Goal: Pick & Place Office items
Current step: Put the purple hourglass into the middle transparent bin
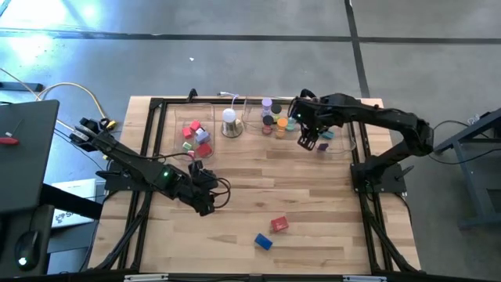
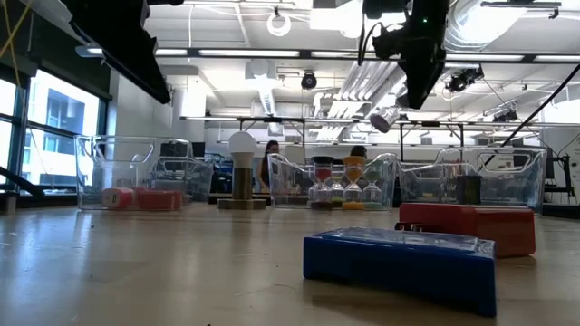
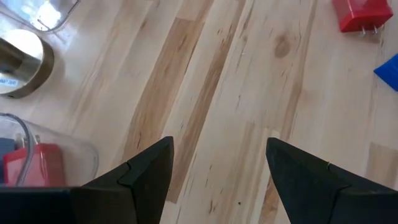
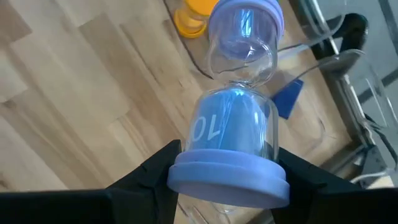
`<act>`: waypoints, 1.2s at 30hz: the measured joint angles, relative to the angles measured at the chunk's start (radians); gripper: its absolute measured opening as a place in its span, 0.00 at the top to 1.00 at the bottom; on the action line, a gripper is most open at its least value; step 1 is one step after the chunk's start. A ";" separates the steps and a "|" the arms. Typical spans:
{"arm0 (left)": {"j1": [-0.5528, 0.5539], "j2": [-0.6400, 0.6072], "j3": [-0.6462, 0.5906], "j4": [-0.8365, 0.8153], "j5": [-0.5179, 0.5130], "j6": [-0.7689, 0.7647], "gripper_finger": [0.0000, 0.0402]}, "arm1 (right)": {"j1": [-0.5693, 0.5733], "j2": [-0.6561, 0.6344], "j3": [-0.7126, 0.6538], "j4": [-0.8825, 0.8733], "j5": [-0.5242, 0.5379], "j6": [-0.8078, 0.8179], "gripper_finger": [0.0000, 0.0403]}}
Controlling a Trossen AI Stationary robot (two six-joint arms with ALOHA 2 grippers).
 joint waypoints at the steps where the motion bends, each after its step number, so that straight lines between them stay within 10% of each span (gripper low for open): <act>1: 0.004 0.000 0.000 0.001 0.000 0.009 0.39 | -0.004 0.000 0.000 0.006 0.001 -0.006 0.56; 36: 0.232 0.000 0.000 0.015 0.001 0.334 0.39 | -0.280 0.480 0.534 -0.279 -0.096 -0.229 0.56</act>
